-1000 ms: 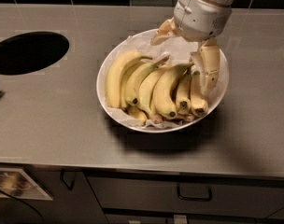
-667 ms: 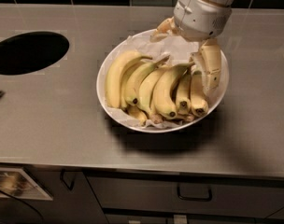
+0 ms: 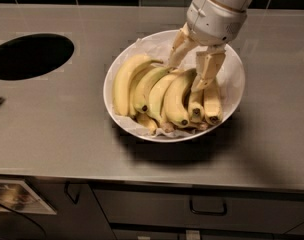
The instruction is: Pick banana from white bowl
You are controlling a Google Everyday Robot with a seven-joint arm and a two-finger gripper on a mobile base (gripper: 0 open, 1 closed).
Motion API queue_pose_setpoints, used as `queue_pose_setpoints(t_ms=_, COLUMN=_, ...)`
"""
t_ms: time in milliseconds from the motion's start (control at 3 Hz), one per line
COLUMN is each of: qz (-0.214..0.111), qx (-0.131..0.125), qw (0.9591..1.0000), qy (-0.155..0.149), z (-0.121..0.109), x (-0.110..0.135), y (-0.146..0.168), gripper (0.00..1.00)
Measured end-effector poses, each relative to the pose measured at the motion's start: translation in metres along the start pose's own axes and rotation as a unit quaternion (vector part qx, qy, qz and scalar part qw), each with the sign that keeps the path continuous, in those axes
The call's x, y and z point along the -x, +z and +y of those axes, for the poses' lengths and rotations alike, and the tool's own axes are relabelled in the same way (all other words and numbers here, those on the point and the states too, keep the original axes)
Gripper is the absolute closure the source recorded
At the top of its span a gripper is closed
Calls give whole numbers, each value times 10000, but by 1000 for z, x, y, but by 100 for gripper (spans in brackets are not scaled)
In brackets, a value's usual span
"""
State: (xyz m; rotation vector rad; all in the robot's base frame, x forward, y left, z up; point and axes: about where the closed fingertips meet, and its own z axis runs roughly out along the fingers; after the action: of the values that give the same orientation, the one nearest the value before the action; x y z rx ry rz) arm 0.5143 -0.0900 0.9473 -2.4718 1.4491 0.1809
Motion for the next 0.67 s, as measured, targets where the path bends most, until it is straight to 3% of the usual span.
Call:
queue_pose_setpoints(t_ms=333, qz=9, qx=-52, qw=10000, qy=-1, z=-5, x=1, y=1, gripper=41)
queue_pose_setpoints(t_ms=667, qz=-26, qx=69, qw=10000, qy=43, z=-4, x=1, y=7, gripper=41)
